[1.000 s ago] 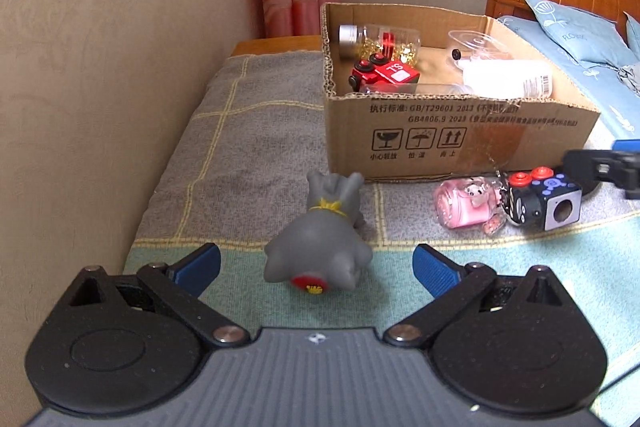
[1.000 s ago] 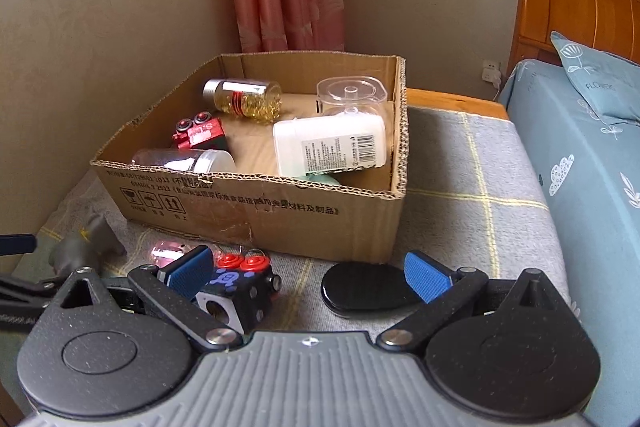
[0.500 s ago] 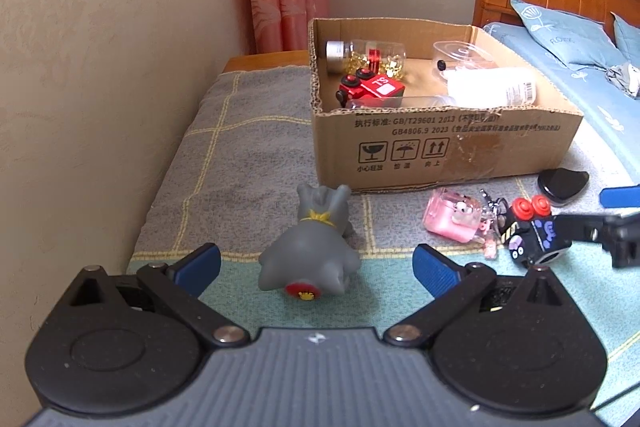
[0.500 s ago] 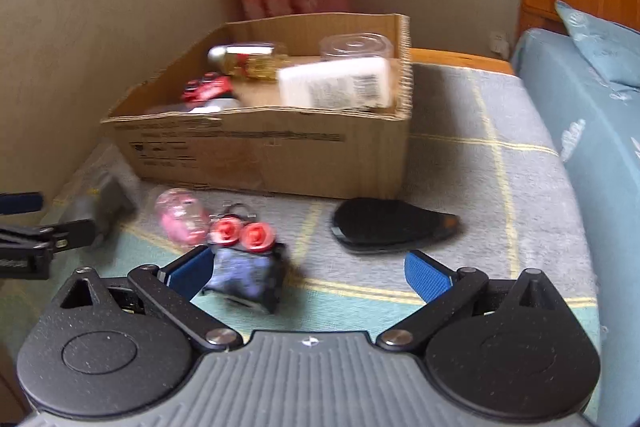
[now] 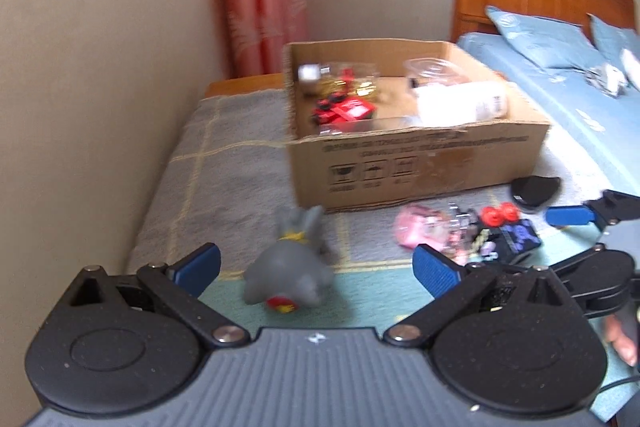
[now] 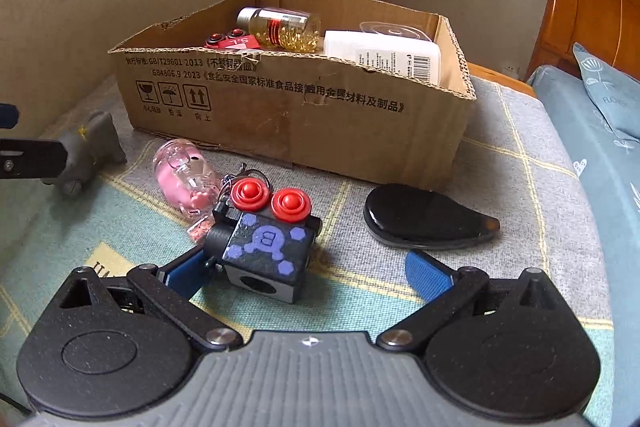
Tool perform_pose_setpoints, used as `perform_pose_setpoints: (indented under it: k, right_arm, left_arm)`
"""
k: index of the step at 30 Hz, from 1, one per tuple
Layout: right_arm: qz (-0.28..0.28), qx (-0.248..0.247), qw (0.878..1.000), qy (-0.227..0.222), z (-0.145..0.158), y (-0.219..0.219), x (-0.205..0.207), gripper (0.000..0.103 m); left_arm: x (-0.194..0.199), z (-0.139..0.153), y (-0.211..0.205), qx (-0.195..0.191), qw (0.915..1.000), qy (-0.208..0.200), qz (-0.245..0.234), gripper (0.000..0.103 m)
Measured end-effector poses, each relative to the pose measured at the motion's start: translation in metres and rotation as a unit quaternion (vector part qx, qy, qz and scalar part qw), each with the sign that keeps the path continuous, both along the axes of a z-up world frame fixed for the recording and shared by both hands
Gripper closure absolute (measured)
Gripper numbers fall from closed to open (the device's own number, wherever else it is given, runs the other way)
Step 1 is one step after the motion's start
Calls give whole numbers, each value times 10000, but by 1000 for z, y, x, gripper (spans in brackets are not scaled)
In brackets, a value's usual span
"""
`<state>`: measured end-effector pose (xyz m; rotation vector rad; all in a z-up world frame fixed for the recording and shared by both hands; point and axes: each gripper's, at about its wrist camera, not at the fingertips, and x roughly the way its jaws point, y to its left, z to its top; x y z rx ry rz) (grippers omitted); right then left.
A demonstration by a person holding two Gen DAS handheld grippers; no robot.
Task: Organize rigid objects
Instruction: 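Move the left tool toward the pink keychain bottle while the right approaches the black button cube, then close the left tool on the pink keychain bottle while the right grasps the black cube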
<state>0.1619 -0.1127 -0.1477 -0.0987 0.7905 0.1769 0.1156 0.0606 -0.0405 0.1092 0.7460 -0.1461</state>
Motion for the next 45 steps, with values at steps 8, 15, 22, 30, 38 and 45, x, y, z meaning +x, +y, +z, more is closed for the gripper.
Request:
perform_pose_setpoints:
  k: [8, 15, 22, 30, 38, 45]
  right_arm:
    - [207, 34, 9997, -147, -1, -11, -5, 0]
    - [192, 36, 9996, -184, -2, -15, -4, 0]
    - [225, 39, 9996, -170, -2, -18, -4, 0]
    - [231, 38, 9996, -182, -1, -17, -3, 0]
    - [255, 44, 9994, -208, -2, -17, -4, 0]
    - [217, 26, 9996, -166, -1, -15, -4, 0]
  left_arm:
    - [14, -9, -37, 148, 9967, -110, -787, 5]
    - [29, -25, -55, 341, 9899, 8, -1379, 20]
    - [39, -34, -55, 393, 9802, 152, -1936, 29]
    - [51, -36, -49, 147, 9710, 242, -2376, 39]
    - [51, -34, -45, -64, 9712, 379, -2352, 51]
    - [35, -35, -37, 30, 9815, 435, -1864, 53]
